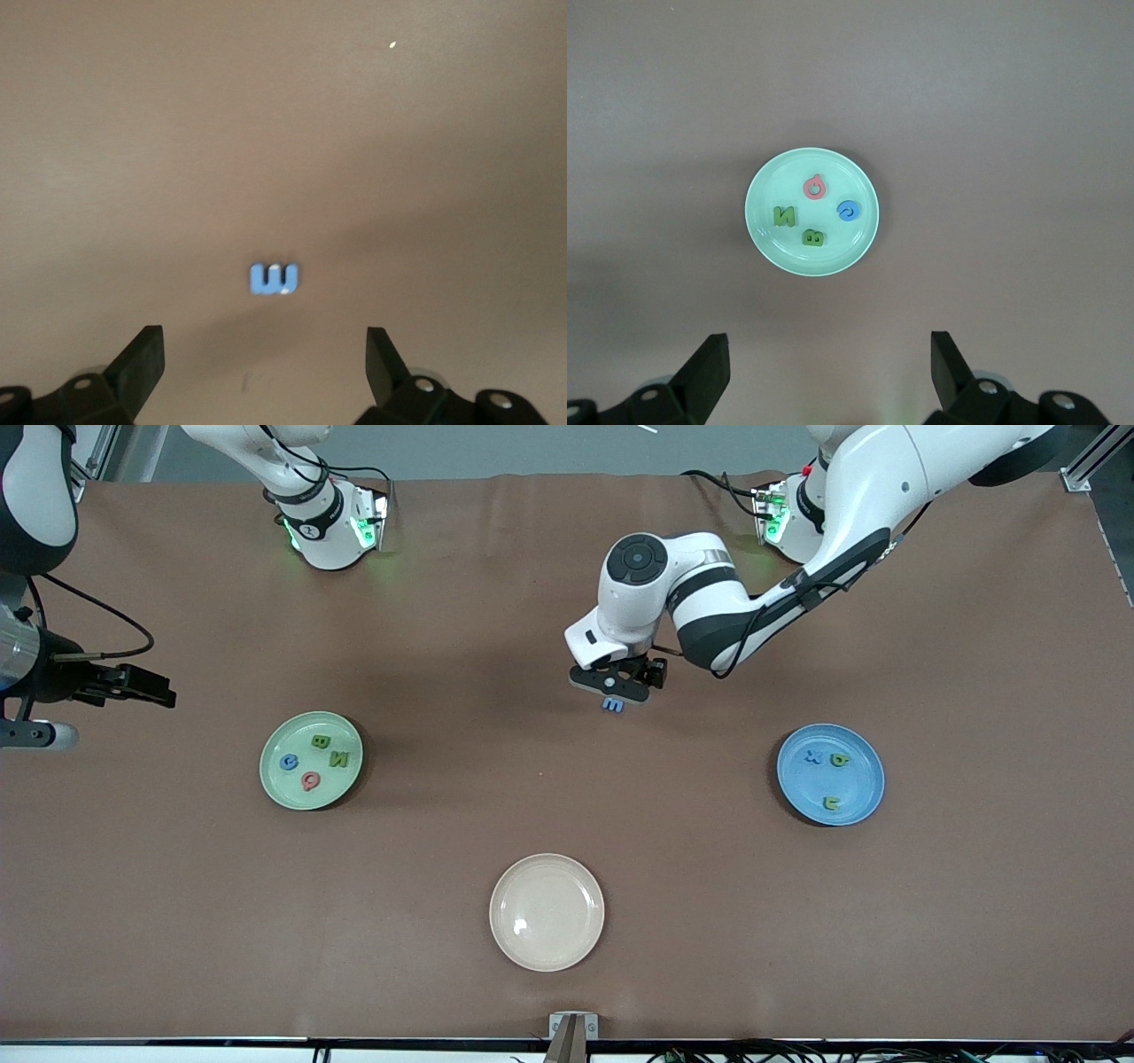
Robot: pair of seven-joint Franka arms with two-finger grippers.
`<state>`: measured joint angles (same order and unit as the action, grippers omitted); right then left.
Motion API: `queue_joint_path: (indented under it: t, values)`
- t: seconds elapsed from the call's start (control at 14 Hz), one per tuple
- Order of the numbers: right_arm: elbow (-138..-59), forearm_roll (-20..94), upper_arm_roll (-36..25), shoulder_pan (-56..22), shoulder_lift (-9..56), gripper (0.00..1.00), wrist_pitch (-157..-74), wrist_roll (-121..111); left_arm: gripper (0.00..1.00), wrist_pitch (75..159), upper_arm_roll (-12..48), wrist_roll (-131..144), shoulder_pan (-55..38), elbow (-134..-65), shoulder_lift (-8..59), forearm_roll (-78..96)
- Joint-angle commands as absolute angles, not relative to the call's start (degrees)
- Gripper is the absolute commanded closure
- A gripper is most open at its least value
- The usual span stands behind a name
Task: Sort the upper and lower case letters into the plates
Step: 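Lower the left gripper and grasp the blue E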
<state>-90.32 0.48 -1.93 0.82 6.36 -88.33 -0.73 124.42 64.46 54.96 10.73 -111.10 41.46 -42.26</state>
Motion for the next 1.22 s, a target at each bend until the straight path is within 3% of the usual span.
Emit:
queue_joint_path:
  t: [0.0,0.36,0.5,1.0,1.15]
  values:
    - [-90.71,-0.79,-0.70,2.02,5.10,0.00,-87.80,0.00,0.00,129.98,57.42,56.07,4.60,-111.97,42.10,-42.36]
    - [-88.34,-0.44,-0.79,2.37,5.53,0.00,-88.24,-0.26,0.00,136.40,46.86,56.78,-4.38,-111.97,42.19,-42.36]
    - [-83.87,-0.96,-0.79,1.85,8.43,0.00,-87.80,0.00,0.00,136.67,46.58,56.60,-4.31,-111.97,42.80,-42.45]
    - [-83.23,-0.44,-0.70,2.37,8.70,0.00,-87.37,-0.18,0.02,137.99,44.21,55.98,-4.92,-111.97,43.42,-43.07]
    - [-83.06,0.00,-0.79,2.20,8.79,0.00,-84.31,0.18,0.10,137.90,44.12,56.34,-5.36,-111.97,43.42,-43.07]
